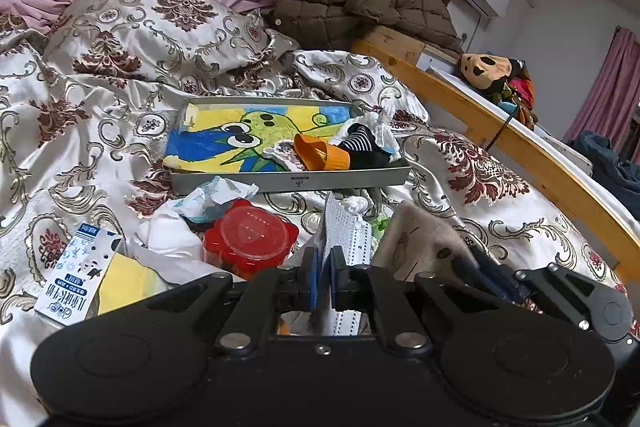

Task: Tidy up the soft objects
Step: 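Lift the mask and pouch and carry both over the painted tray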

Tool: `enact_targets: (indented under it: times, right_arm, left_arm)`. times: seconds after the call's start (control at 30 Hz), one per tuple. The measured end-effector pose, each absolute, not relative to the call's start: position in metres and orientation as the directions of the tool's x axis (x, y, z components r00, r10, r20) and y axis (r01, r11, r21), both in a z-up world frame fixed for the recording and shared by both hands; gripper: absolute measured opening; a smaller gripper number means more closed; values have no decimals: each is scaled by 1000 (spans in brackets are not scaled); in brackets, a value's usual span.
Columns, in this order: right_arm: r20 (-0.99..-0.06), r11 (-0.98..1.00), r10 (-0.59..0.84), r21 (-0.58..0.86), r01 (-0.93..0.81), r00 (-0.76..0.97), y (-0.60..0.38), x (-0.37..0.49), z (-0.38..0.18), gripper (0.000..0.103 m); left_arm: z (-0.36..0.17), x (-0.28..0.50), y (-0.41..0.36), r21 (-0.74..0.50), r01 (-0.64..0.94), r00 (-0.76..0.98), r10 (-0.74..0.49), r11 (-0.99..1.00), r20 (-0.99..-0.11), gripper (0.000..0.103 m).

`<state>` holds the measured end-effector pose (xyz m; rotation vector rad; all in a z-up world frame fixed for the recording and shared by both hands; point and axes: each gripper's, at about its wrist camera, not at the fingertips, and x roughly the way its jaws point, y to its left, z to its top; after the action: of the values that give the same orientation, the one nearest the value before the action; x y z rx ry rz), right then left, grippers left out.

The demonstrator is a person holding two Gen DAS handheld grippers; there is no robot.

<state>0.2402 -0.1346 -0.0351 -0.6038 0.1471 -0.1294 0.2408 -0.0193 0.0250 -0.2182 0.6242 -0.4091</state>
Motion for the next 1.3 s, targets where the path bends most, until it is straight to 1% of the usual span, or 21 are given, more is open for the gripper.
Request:
enact_targets:
  times: [0.2,0.33,0.53,0.63,0.77,0.97,1.03,1.1,1.3]
  right_arm:
    - [-51,810,-147,-579,91,988,-134,231,-28,1]
    - [-1,800,-135,-590,108,991,-132,224,-21,1]
    - [62,806,-122,-576,135,991,-137,225,-10,1]
    - [78,824,-79,-555,109,994,-142,231,-3,1]
    - [126,838,-34,-536,97,991,-152,255,9,1]
    - [179,889,24,-455,61,984,-176,313,33,1]
    - [175,909,35,-414,41,984,-187,334,39,1]
    - [149,932,44,-363,14,988,-202,358,44,1]
    - [-1,970,45,-241,-44,999,-253,425,42,1]
  left_arm:
    - [25,230,-17,-323,269,766,-405,907,-500,6]
    - [27,226,-15,-313,247,790,-378,917,-483,6]
    - [32,231,-14,-308,238,808,-363,921,-464,6]
    - [36,243,-14,-300,233,815,-354,925,-460,6]
    - [49,264,-15,-280,229,831,-337,932,-442,6]
    - [69,312,-19,-254,207,864,-299,945,-405,6]
    - [74,334,-25,-255,194,871,-286,947,-399,6]
    - [76,357,-32,-261,185,874,-280,948,-396,6]
    - [69,427,-68,-274,141,871,-250,952,-422,6]
